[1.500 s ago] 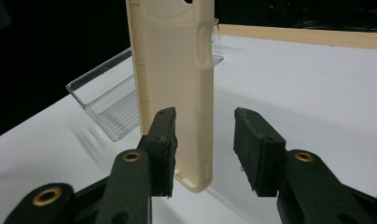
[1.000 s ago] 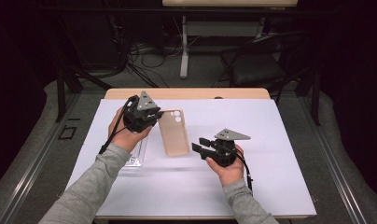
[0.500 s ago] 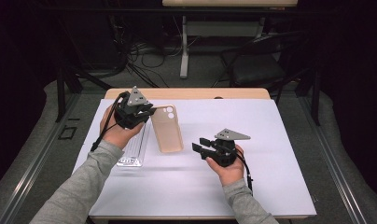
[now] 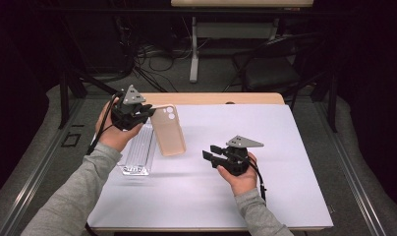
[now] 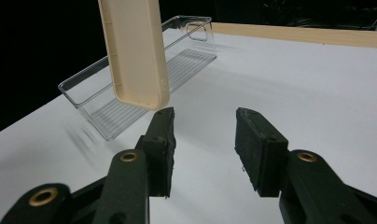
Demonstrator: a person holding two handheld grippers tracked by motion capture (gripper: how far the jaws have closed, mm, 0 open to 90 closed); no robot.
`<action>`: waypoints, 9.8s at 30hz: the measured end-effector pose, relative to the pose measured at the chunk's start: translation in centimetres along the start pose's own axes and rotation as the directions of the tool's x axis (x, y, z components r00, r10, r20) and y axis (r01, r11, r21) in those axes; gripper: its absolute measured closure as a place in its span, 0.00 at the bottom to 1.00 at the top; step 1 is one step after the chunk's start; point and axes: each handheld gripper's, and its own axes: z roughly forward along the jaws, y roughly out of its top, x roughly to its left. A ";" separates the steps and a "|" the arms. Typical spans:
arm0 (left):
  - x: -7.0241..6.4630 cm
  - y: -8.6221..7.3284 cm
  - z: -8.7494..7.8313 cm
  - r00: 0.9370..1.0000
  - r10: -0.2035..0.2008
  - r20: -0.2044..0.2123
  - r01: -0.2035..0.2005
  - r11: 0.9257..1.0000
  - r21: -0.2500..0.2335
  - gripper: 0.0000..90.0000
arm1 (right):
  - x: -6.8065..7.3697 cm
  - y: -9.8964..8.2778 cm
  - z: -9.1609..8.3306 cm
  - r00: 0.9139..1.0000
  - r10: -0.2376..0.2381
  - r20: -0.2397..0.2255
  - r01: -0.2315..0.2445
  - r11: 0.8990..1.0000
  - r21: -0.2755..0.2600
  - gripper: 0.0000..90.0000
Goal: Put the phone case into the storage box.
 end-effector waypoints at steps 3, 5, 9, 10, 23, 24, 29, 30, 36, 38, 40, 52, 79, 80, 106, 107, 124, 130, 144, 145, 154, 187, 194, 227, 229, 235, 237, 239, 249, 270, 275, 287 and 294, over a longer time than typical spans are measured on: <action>0.3 0.0 -0.1 1.000 0.002 0.003 -0.002 1.000 0.000 0.88 | -0.1 0.0 0.0 1.000 0.003 0.000 -0.003 1.000 0.000 0.63; 0.5 -0.1 -0.1 1.000 0.004 0.000 -0.004 1.000 0.001 0.88 | -0.1 0.0 0.0 1.000 0.005 0.002 -0.005 1.000 0.005 0.62; 0.8 -0.1 -0.1 1.000 0.004 -0.010 -0.004 1.000 0.000 0.88 | -0.2 0.0 0.1 1.000 0.001 0.011 -0.001 1.000 0.013 0.59; 0.9 -0.1 -0.1 1.000 0.000 -0.013 0.000 1.000 -0.002 0.88 | -0.2 0.0 0.1 1.000 -0.004 0.016 0.003 1.000 0.016 0.58; 2.4 -0.3 -0.4 0.998 0.016 -0.058 -0.017 1.000 -0.013 0.88 | -0.2 0.1 0.0 0.994 -0.088 0.069 0.087 0.996 0.025 0.54; 2.5 -0.3 -0.4 0.998 0.021 -0.061 -0.022 1.000 -0.014 0.88 | -0.1 0.0 0.0 0.993 -0.095 0.072 0.093 0.995 0.026 0.53; 3.3 -0.5 -0.5 0.996 0.038 -0.075 -0.040 0.999 -0.031 0.88 | -0.2 0.1 -0.3 0.992 -0.097 0.075 0.094 0.995 0.041 0.47; 3.5 -0.5 -0.6 0.996 0.044 -0.078 -0.047 0.998 -0.039 0.88 | -0.2 0.0 -0.3 0.992 -0.095 0.079 0.092 0.995 0.041 0.46; 4.2 -0.6 -0.8 0.993 0.067 -0.102 -0.073 0.996 -0.055 0.88 | -0.7 -0.1 -0.9 0.992 -0.080 0.094 0.078 0.997 0.028 0.40; 4.5 -0.6 -0.9 0.992 0.069 -0.102 -0.075 0.995 -0.063 0.88 | -0.8 -0.2 -1.0 0.992 -0.086 0.093 0.084 0.996 0.030 0.37; 4.8 -0.7 -0.9 0.991 0.072 -0.109 -0.080 0.994 -0.072 0.88 | -0.7 -0.2 -1.1 0.993 -0.080 0.088 0.078 0.996 0.033 0.35; 6.3 -1.0 -0.6 0.986 0.077 -0.145 -0.090 0.993 -0.080 0.88 | -0.5 -1.3 -1.7 0.976 -0.133 0.171 0.123 0.990 0.064 0.22; 9.3 -1.9 0.4 0.974 0.058 -0.219 -0.078 0.993 -0.083 0.88 | -1.7 -1.9 -2.5 0.974 -0.077 0.211 0.073 0.997 0.031 0.00; 9.4 -2.0 0.5 0.973 0.060 -0.222 -0.080 0.993 -0.083 0.88 | -1.7 -1.9 -2.6 0.975 -0.075 0.211 0.071 0.997 0.030 0.00; 10.5 -1.1 1.8 0.944 0.142 -0.299 -0.174 0.981 -0.081 0.88 | -2.0 -2.1 -2.8 0.974 -0.063 0.217 0.061 0.998 0.018 0.00; 10.5 -1.1 2.0 0.942 0.147 -0.303 -0.179 0.980 -0.081 0.88 | -2.0 -2.1 -2.8 0.974 -0.059 0.217 0.057 0.998 0.016 0.00; 11.5 -1.7 4.3 0.916 0.174 -0.360 -0.210 0.976 -0.063 0.88 | -2.3 -2.3 -3.4 0.971 -0.057 0.232 0.058 0.998 0.004 0.00; 11.5 -1.8 5.3 0.911 0.179 -0.372 -0.214 0.975 -0.054 0.88 | -2.4 -2.4 -3.6 0.971 -0.056 0.233 0.058 0.998 0.000 0.00; 11.3 -2.1 6.5 0.898 0.200 -0.392 -0.234 0.971 -0.040 0.88 | -2.4 -2.4 -3.6 0.971 -0.057 0.232 0.057 0.998 0.006 0.00; 11.3 -2.2 6.6 0.897 0.202 -0.392 -0.235 0.971 -0.038 0.88 | -2.4 -2.4 -3.6 0.971 -0.059 0.232 0.059 0.998 0.007 0.00; 11.0 -2.5 7.4 0.886 0.213 -0.413 -0.252 0.967 -0.043 0.88 | -2.4 -2.5 -3.7 0.971 -0.058 0.231 0.058 0.998 0.005 0.00; 9.7 -5.3 9.3 0.882 0.211 -0.421 -0.255 0.966 -0.050 0.88 | -2.1 -3.1 -3.0 0.973 -0.075 0.219 0.068 0.997 0.037 0.00; 9.6 -5.6 9.6 0.880 0.213 -0.425 -0.260 0.964 -0.053 0.88 | -2.0 -3.2 -2.9 0.973 -0.075 0.218 0.068 0.997 0.041 0.00; 9.6 -6.9 10.1 0.875 0.212 -0.435 -0.265 0.962 -0.066 0.88 | -1.9 -3.4 -2.6 0.974 -0.083 0.212 0.073 0.996 0.056 0.00; 9.5 -6.9 10.1 0.873 0.219 -0.436 -0.272 0.960 -0.064 0.88 | -1.9 -3.4 -2.6 0.974 -0.083 0.211 0.072 0.996 0.056 0.00; 9.6 -6.8 10.1 0.867 0.253 -0.430 -0.304 0.951 -0.054 0.88 | -1.9 -3.5 -2.5 0.974 -0.082 0.209 0.072 0.996 0.056 0.00; 9.6 -6.9 10.1 0.864 0.264 -0.429 -0.315 0.948 -0.049 0.88 | -1.9 -3.5 -2.5 0.975 -0.082 0.208 0.071 0.996 0.057 0.00; 9.6 -6.9 10.2 0.857 0.280 -0.433 -0.330 0.943 -0.042 0.88 | -1.9 -3.5 -2.5 0.974 -0.085 0.208 0.074 0.996 0.058 0.00; 10.1 -7.1 10.2 0.849 0.298 -0.437 -0.344 0.939 -0.029 0.87 | -1.8 -3.6 -2.4 0.974 -0.089 0.206 0.077 0.995 0.065 0.01; 10.7 -7.1 9.9 0.861 0.261 -0.437 -0.313 0.949 -0.049 0.77 | -1.8 -3.7 -2.3 0.974 -0.088 0.206 0.076 0.995 0.066 0.01; 10.8 -7.1 9.8 0.864 0.239 -0.443 -0.301 0.951 -0.074 0.68 | -1.8 -3.7 -2.3 0.975 -0.089 0.205 0.076 0.995 0.069 0.01; 11.0 -7.3 10.0 0.872 0.218 -0.437 -0.276 0.958 -0.073 0.53 | -1.8 -3.7 -2.3 0.975 -0.090 0.206 0.078 0.995 0.067 0.01; 11.1 -7.4 10.0 0.873 0.223 -0.433 -0.282 0.956 -0.076 0.48 | -1.8 -3.7 -2.2 0.974 -0.092 0.206 0.079 0.995 0.068 0.01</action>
